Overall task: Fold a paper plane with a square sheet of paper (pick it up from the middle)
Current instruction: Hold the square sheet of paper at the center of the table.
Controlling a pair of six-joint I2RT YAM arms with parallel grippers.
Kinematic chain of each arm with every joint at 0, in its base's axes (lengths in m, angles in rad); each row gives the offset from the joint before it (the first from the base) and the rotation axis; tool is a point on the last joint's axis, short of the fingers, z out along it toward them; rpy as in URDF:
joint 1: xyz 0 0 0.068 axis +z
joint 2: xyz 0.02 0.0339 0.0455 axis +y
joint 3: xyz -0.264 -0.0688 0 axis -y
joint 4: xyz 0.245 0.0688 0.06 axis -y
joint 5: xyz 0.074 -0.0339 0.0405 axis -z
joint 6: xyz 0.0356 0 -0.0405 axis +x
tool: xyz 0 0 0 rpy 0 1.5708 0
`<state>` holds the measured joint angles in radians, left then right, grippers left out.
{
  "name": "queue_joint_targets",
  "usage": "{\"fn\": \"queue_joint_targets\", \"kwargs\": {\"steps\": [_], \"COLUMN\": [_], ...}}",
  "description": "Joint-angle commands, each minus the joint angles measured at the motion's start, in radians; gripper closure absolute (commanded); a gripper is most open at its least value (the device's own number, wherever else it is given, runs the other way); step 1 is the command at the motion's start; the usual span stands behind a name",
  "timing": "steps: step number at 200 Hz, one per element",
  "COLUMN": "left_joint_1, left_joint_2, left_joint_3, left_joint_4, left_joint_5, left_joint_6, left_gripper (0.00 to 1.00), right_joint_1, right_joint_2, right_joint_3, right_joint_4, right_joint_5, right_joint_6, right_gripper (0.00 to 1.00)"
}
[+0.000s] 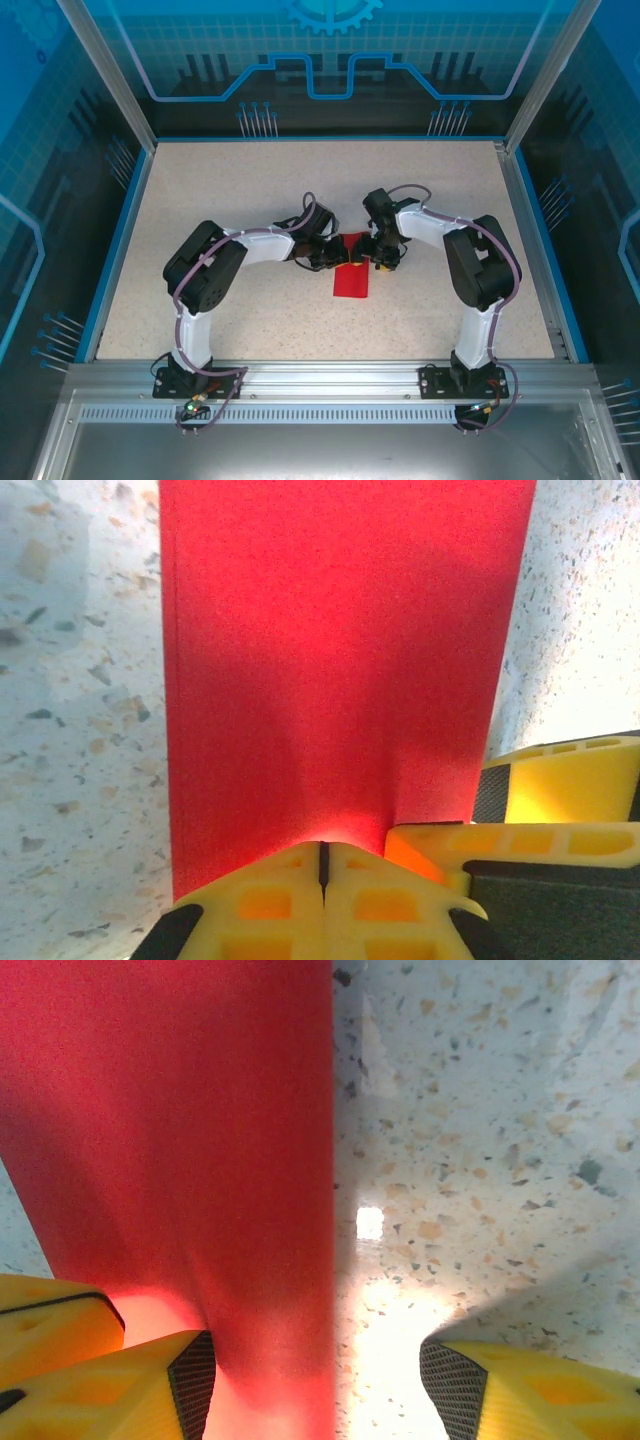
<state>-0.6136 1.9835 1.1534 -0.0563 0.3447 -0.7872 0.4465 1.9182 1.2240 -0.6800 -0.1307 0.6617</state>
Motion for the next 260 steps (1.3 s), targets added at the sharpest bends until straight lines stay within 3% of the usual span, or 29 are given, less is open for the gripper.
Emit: {"fn": "queue_joint_targets", "kwargs": {"steps": [1,119,202,227,260], "left_joint_1": [-0.011,-0.019,-0.022,-0.023,-0.023], "left_joint_2": [0.029,0.061,0.068,0.069,0.072], "left_joint_3": [0.011,-0.021,-0.052,-0.057,-0.057], "left_joint_4": [-0.033,-0.038,-0.034,-0.029,-0.027], "left_joint_5": [-0.021,-0.056,-0.082,-0.081,-0.081], "left_joint_6": [-0.01,-0.004,0.001,0.002,0.003], "left_gripper": [1.0,1.0,1.0,1.0,1.0], "right_joint_1": [0.015,0.014,-0.049,-0.077,-0.08], "right_joint_2": [0.114,0.097,-0.152,-0.217,-0.264], "right_joint_3": [-0.058,-0.042,-0.059,-0.118,-0.19], "right_joint_4": [0.029,0.03,0.11,0.183,0.286], "right_joint_5": [0.069,0.049,-0.109,-0.197,-0.292], "right_joint_6": [0.0,-0.006,-0.03,-0.005,0.032], "right_gripper": [0.36,0.36,0.33,0.4,0.66]}}
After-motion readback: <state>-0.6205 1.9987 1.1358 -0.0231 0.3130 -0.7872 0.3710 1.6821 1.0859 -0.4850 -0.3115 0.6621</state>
